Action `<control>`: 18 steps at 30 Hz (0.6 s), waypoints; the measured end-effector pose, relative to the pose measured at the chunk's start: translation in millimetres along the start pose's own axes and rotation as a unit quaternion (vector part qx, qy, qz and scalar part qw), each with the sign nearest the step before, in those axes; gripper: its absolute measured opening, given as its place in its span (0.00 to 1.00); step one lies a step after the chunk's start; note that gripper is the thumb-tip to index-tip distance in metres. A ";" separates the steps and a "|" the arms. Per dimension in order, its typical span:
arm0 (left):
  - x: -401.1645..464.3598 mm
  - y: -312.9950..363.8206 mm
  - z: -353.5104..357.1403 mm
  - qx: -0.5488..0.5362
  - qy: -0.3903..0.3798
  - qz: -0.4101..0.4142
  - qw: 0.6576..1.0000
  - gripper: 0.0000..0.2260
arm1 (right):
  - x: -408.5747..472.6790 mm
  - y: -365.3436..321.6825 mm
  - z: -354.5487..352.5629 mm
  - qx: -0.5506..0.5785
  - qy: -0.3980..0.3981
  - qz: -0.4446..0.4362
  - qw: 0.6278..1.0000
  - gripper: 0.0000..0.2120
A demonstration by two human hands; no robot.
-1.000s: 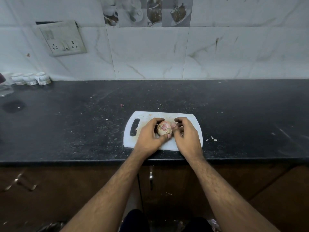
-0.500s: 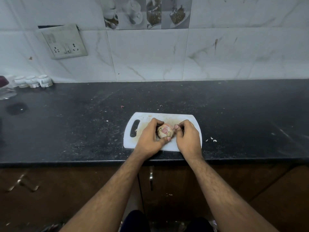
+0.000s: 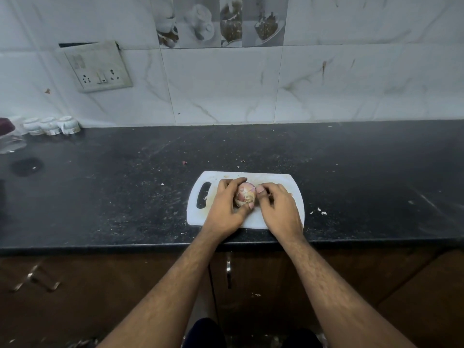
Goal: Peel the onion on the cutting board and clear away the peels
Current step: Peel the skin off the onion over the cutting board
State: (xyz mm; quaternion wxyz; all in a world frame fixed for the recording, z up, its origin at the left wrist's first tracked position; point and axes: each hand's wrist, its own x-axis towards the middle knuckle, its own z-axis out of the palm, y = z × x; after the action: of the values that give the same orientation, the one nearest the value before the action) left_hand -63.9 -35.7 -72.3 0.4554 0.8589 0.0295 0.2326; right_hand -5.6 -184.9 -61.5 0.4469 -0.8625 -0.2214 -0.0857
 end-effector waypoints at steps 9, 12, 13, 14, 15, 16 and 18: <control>1.1 0.0 0.3 -0.012 0.000 -0.003 1.000 0.26 | -3.9 -6.8 -3.8 0.006 -0.029 0.007 1.000 0.10; 0.8 -0.3 0.8 -0.018 -0.005 -0.005 1.000 0.26 | -6.0 -9.1 -5.8 0.011 -0.024 -0.004 1.000 0.10; 0.6 0.1 0.7 -0.018 -0.006 -0.005 1.000 0.26 | -6.5 -9.8 -6.2 0.013 -0.023 -0.009 1.000 0.10; 0.6 0.1 0.6 -0.018 -0.006 -0.005 1.000 0.26 | -6.7 -9.7 -6.3 0.015 -0.023 -0.013 1.000 0.10; 0.9 0.4 0.3 -0.019 -0.006 -0.004 1.000 0.26 | -6.9 -9.4 -6.1 0.017 -0.023 -0.016 0.999 0.10; 1.3 0.0 0.4 -0.021 -0.006 -0.005 1.000 0.26 | -7.0 -9.0 -5.8 0.018 -0.024 -0.018 0.999 0.10; 1.3 0.3 0.5 -0.028 -0.005 -0.011 1.000 0.27 | -7.4 -8.2 -5.3 0.015 -0.026 -0.021 0.999 0.11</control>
State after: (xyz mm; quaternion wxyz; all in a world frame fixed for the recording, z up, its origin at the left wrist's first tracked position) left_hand -62.6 -35.9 -71.8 0.4821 0.8463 0.0301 0.2246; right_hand -15.6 -187.3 -54.9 0.4522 -0.8528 -0.2518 -0.0693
